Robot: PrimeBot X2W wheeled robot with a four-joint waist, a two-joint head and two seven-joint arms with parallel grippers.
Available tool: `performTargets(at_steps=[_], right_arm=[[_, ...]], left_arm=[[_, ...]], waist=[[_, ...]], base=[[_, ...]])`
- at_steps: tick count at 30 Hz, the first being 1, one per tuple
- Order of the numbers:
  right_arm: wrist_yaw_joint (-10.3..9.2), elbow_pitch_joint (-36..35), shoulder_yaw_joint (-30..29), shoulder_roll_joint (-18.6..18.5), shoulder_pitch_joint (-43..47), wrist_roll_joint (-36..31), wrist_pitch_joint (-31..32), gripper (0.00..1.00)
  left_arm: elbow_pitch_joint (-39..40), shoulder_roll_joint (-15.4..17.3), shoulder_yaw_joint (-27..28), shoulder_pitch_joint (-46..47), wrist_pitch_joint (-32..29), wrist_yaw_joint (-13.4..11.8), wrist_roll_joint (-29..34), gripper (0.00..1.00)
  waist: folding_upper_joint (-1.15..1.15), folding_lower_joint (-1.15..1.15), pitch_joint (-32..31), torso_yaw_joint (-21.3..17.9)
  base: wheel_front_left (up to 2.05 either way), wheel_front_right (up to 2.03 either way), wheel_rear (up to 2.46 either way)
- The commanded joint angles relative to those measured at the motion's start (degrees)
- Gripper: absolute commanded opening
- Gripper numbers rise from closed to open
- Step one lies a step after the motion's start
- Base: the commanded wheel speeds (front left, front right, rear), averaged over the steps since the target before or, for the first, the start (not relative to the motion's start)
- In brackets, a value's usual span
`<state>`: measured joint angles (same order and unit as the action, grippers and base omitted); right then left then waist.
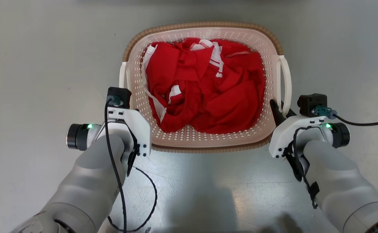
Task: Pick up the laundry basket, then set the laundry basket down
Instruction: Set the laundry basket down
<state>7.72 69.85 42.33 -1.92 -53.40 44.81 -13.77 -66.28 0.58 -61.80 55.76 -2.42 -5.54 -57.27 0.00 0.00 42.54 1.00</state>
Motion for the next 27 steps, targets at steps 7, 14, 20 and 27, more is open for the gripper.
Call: performTargets(at_steps=[7,14,20,27], right_arm=[[-0.23,0.3,0.5,-1.0,-0.3,-0.6,-1.2,0.0],[-0.23,-0.2,-0.2,-1.0,-1.5,-1.5,-1.2,0.0],[-0.23,-0.7,-0.8,-1.0,-2.5,-2.3,-1.2,0.0],[-0.23,-1.7,-1.2,-1.0,-2.7,-2.5,-1.2,0.0]], left_arm=[[-0.1,4.0,0.4,2.8,-0.2,-2.4,1.2,0.0],[0.6,4.2,0.6,4.1,0.0,-3.0,1.1,0.0],[1.3,4.4,0.7,5.2,0.0,-3.6,1.1,0.0],[2.0,4.9,0.4,6.2,-0.7,-4.1,1.3,0.0]], waist=[[0.0,0.0,2.6,0.6],[0.0,0.0,4.3,0.8],[0.0,0.0,5.8,0.8],[0.0,0.0,6.9,0.8]], base=[[0.0,0.0,0.0],[0.0,0.0,0.0],[0.0,0.0,0.0],[0.0,0.0,0.0]])
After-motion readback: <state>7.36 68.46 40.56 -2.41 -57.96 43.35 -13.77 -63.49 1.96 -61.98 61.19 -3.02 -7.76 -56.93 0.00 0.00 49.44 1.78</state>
